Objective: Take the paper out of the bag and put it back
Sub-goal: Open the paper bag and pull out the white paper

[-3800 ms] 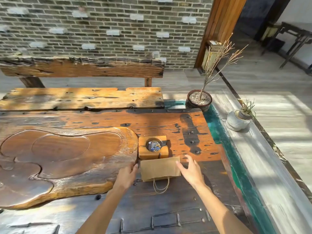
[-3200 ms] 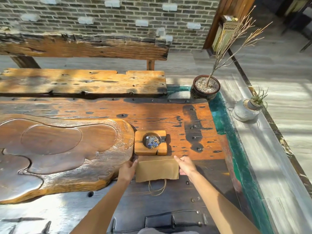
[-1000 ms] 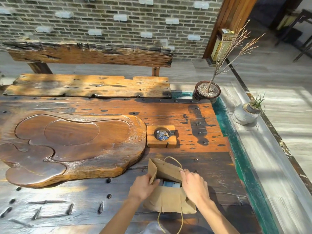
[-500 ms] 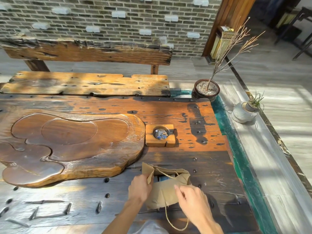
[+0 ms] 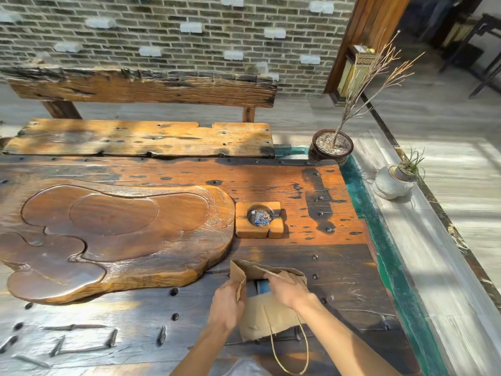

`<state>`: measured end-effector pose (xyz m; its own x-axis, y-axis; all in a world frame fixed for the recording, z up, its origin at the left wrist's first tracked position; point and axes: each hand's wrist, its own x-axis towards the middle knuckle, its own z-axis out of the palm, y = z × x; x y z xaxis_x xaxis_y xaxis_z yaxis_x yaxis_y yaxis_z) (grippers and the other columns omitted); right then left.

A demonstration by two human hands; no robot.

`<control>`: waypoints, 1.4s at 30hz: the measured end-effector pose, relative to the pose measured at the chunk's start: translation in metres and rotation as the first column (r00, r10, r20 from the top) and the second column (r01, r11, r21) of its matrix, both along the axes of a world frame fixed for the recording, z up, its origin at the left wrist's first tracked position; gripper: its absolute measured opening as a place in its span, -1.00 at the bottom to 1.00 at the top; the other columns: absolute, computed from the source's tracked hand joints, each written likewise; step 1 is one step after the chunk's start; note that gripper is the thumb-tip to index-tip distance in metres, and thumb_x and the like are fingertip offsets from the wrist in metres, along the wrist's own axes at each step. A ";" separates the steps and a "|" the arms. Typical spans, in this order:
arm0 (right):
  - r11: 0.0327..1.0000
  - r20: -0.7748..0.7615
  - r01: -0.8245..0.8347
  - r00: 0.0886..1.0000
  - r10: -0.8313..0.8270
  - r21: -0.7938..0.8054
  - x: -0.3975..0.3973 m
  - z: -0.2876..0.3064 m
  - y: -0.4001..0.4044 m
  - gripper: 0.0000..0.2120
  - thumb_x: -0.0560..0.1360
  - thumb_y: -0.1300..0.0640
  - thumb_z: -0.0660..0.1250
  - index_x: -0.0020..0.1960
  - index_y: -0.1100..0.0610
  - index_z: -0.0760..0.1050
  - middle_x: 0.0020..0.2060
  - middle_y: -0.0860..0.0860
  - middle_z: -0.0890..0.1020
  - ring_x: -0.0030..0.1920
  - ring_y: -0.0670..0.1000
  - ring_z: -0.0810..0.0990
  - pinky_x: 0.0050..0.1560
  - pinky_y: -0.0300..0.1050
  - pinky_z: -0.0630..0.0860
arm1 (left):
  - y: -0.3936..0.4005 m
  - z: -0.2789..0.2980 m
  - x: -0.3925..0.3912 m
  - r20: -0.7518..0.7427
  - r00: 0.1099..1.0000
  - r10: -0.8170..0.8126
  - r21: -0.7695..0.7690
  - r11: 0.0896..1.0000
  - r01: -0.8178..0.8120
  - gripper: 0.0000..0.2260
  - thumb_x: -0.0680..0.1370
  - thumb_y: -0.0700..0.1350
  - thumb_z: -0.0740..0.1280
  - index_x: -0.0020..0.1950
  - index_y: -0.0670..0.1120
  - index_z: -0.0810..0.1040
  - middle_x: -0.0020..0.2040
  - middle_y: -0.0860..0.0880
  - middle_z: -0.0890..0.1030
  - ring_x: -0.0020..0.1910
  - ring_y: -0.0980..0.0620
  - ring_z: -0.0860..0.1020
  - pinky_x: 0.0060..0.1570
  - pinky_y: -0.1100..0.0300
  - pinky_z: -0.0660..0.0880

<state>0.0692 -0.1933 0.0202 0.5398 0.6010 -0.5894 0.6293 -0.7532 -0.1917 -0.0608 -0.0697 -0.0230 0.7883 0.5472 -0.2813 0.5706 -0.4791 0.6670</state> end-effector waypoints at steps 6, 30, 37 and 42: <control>0.997 0.058 0.049 0.997 -0.046 -0.062 0.007 -0.010 0.008 -0.49 0.59 0.33 0.23 0.49 0.03 0.34 0.34 0.17 0.53 0.34 0.20 0.52 0.32 0.07 0.47 | 0.005 0.004 -0.007 -0.056 0.991 0.121 -0.058 0.991 -0.124 -0.80 0.61 -0.10 0.28 -0.05 -0.20 0.61 -0.08 -0.13 0.66 -0.10 -0.06 0.62 -0.16 0.15 0.48; 0.940 -0.229 -0.209 0.962 0.149 -0.268 0.024 -0.032 0.016 0.29 0.30 0.03 0.64 0.62 -0.04 -0.30 0.62 0.08 -0.28 0.61 0.27 -0.07 0.58 0.15 0.10 | 0.009 0.055 0.021 -0.257 0.940 -0.224 0.101 0.961 0.257 -0.63 0.55 -0.13 0.25 0.33 0.13 0.43 0.12 -0.03 0.36 0.12 -0.15 0.52 -0.03 -0.08 0.57; 0.939 -0.250 -0.265 0.945 0.209 -0.220 0.039 -0.041 0.010 0.35 0.25 -0.03 0.65 0.62 -0.02 -0.33 0.62 0.05 -0.27 0.62 0.18 -0.10 0.58 0.07 0.05 | 0.006 0.051 0.023 -0.268 0.953 -0.141 0.038 0.987 0.156 -0.40 0.43 -0.34 0.30 0.42 0.01 0.25 0.24 -0.03 0.37 0.14 -0.19 0.56 -0.07 -0.09 0.51; 0.929 -0.255 -0.257 0.948 0.189 -0.266 0.043 -0.042 0.008 0.31 0.26 -0.09 0.64 0.63 -0.04 -0.27 0.62 0.07 -0.24 0.62 0.23 -0.17 0.58 0.17 0.02 | 0.006 0.044 0.027 -0.180 0.975 -0.127 -0.025 0.992 0.125 -0.34 0.41 -0.40 0.30 0.48 -0.04 0.27 0.31 -0.06 0.44 0.26 -0.17 0.52 0.20 -0.07 0.49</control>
<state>0.1123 -0.1849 -0.0220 0.2479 0.4729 -0.8455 0.7543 -0.6419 -0.1379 -0.0342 -0.0632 0.0208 0.7862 0.4421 -0.4318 0.6179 -0.5468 0.5651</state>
